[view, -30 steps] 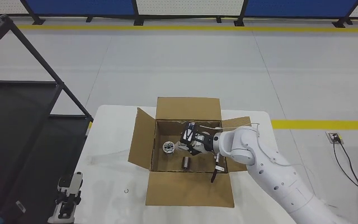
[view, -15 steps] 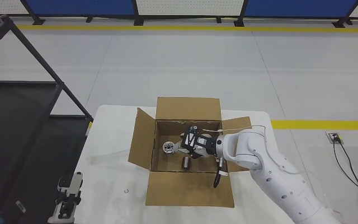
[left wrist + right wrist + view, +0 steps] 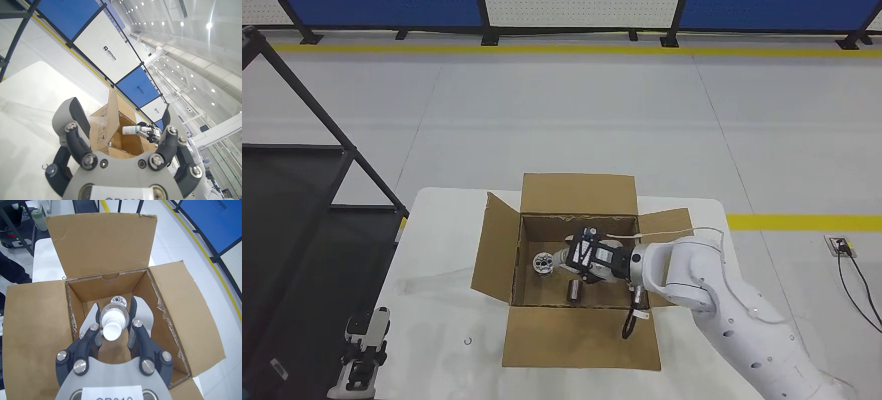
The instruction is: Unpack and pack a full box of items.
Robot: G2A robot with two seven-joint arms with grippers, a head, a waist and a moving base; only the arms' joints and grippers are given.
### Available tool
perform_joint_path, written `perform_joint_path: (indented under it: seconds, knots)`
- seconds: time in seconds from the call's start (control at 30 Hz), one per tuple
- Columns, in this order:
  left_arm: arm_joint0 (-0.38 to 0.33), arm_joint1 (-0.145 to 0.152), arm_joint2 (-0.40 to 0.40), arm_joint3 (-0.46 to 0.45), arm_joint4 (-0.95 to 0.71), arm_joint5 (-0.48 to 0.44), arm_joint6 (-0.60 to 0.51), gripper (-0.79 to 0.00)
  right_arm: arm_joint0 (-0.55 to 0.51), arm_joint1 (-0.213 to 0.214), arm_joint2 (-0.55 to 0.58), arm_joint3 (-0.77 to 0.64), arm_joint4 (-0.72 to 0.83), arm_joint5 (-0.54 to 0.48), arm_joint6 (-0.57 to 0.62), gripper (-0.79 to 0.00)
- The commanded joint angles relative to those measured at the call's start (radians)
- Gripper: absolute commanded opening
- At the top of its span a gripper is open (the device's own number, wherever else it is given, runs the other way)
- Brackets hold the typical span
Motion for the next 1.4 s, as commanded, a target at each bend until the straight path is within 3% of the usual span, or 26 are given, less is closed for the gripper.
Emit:
perform_joint_path:
  seconds: [0.0,0.23,0.53,0.67,1.13,1.37]
  knots:
    - [0.000,0.000,0.000,0.000,0.000,0.000,0.000,0.000,-0.029,0.009,0.031,-0.055,-0.006,0.013,0.015,-0.785]
    - [0.000,0.000,0.000,0.000,0.000,0.000,0.000,0.000,-0.171,0.046,0.166,-0.259,-0.054,0.082,0.086,-0.785]
    - [0.000,0.000,0.000,0.000,0.000,0.000,0.000,0.000,-0.173,0.046,0.166,-0.259,-0.054,0.084,0.083,-0.785]
    - [0.000,0.000,0.000,0.000,0.000,0.000,0.000,0.000,-0.205,0.050,0.212,-0.260,-0.046,0.135,0.056,-0.785]
    - [0.000,0.000,0.000,0.000,0.000,0.000,0.000,0.000,-0.514,0.109,0.677,-0.438,-0.044,0.277,0.146,-0.785]
    - [0.000,0.000,0.000,0.000,0.000,0.000,0.000,0.000,-0.646,0.126,0.895,-0.416,-0.006,0.265,0.190,-0.785]
